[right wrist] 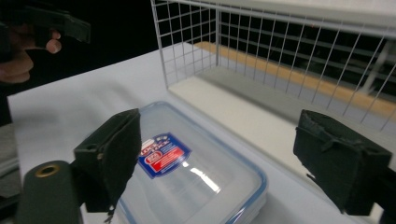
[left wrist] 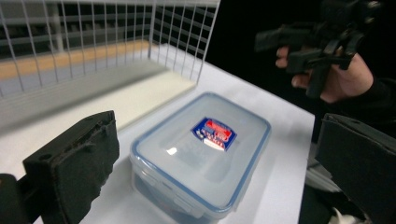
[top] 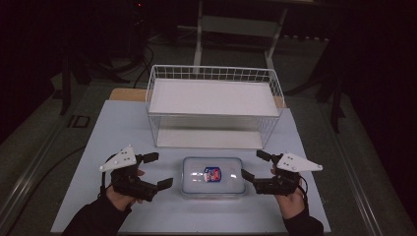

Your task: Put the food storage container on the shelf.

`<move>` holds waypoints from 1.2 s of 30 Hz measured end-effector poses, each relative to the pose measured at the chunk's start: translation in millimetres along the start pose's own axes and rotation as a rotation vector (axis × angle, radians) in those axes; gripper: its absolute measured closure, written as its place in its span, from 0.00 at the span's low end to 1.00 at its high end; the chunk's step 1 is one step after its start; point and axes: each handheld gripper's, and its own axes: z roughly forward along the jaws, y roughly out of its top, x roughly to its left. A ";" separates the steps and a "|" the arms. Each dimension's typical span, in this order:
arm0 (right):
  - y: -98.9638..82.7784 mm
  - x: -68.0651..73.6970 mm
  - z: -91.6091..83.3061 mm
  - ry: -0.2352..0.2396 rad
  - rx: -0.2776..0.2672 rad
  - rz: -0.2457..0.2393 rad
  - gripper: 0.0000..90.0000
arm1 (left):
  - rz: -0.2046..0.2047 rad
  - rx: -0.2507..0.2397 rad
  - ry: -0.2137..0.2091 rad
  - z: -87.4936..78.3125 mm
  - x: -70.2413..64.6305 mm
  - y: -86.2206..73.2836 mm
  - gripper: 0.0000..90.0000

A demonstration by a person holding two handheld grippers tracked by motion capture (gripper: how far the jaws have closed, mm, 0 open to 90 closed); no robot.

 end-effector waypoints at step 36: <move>-21.1 9.5 11.3 -0.063 0.094 -0.007 0.11 | -0.591 0.347 -0.089 84.4 65.6 -48.8 0.00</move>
